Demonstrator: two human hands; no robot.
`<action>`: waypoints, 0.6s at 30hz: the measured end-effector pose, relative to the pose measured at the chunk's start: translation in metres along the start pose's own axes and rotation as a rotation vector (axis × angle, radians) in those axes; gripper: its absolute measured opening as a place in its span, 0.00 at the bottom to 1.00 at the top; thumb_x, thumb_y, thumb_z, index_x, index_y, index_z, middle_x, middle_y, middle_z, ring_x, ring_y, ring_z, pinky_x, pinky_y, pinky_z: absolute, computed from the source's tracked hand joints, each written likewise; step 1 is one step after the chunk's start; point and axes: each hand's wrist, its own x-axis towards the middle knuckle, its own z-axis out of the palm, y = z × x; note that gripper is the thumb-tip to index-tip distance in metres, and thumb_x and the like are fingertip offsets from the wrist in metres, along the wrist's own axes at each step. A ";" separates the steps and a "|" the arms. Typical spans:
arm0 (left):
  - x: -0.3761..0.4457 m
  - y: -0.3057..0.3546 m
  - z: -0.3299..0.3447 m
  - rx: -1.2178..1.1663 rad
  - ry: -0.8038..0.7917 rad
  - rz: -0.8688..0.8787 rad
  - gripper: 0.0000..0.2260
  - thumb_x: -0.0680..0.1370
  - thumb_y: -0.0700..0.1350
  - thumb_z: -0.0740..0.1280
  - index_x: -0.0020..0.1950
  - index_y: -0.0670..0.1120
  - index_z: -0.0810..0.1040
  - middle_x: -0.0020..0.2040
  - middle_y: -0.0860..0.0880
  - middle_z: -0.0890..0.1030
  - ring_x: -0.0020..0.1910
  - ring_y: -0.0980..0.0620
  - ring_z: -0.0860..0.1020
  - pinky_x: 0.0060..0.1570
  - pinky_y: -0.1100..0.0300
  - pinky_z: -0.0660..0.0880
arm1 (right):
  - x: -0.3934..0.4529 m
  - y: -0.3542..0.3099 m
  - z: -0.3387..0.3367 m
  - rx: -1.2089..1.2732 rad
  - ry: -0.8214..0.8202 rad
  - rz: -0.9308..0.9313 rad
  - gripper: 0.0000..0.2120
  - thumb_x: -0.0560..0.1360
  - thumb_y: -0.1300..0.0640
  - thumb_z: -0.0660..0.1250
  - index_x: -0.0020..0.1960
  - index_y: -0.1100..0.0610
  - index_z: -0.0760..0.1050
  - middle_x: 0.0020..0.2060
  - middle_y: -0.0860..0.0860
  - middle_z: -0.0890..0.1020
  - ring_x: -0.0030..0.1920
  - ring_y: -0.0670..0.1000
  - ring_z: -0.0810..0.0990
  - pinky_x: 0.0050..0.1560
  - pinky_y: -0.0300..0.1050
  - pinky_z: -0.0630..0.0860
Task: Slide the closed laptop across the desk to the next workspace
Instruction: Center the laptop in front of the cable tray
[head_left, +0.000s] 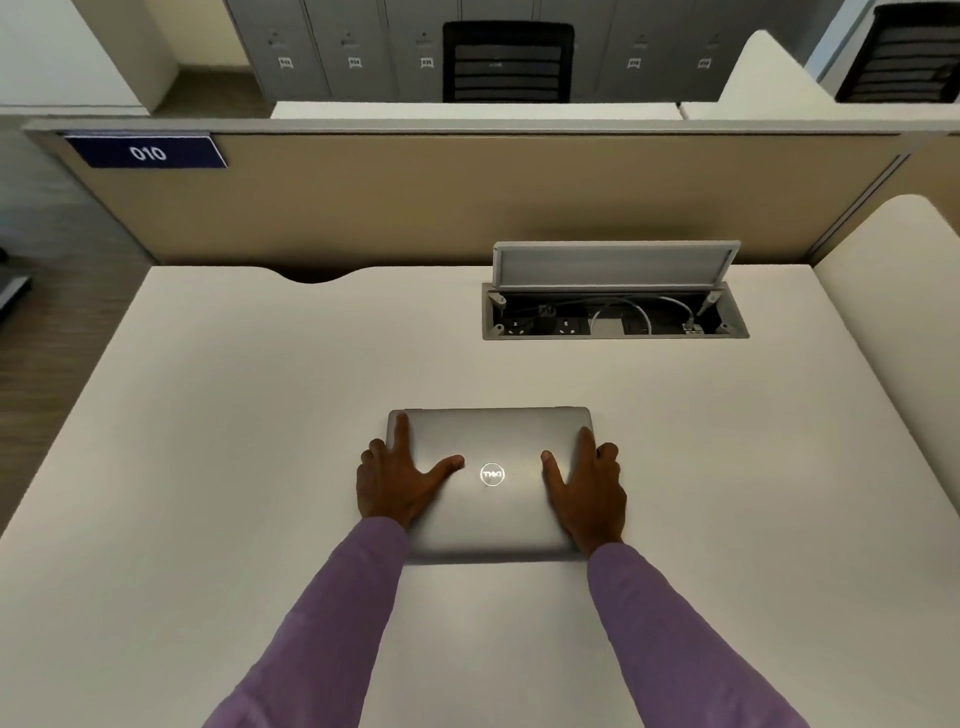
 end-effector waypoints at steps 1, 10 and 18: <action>0.000 -0.001 0.000 0.006 0.001 -0.001 0.52 0.64 0.80 0.63 0.80 0.55 0.54 0.56 0.40 0.75 0.57 0.37 0.75 0.59 0.45 0.73 | 0.000 -0.001 0.000 0.003 0.002 -0.004 0.34 0.77 0.35 0.62 0.75 0.52 0.61 0.56 0.55 0.70 0.54 0.60 0.76 0.46 0.54 0.79; -0.001 -0.006 0.006 0.094 0.044 0.016 0.51 0.66 0.81 0.59 0.81 0.53 0.53 0.56 0.40 0.75 0.55 0.38 0.75 0.56 0.47 0.72 | -0.002 -0.003 0.002 -0.052 0.002 -0.021 0.33 0.77 0.35 0.61 0.75 0.54 0.61 0.56 0.57 0.71 0.53 0.61 0.75 0.43 0.54 0.78; 0.004 -0.009 0.005 0.153 0.032 0.050 0.50 0.67 0.80 0.59 0.80 0.51 0.53 0.57 0.41 0.76 0.54 0.38 0.77 0.57 0.46 0.71 | -0.002 -0.005 0.003 -0.071 -0.009 -0.019 0.34 0.77 0.35 0.61 0.75 0.54 0.61 0.56 0.57 0.71 0.53 0.61 0.75 0.43 0.54 0.79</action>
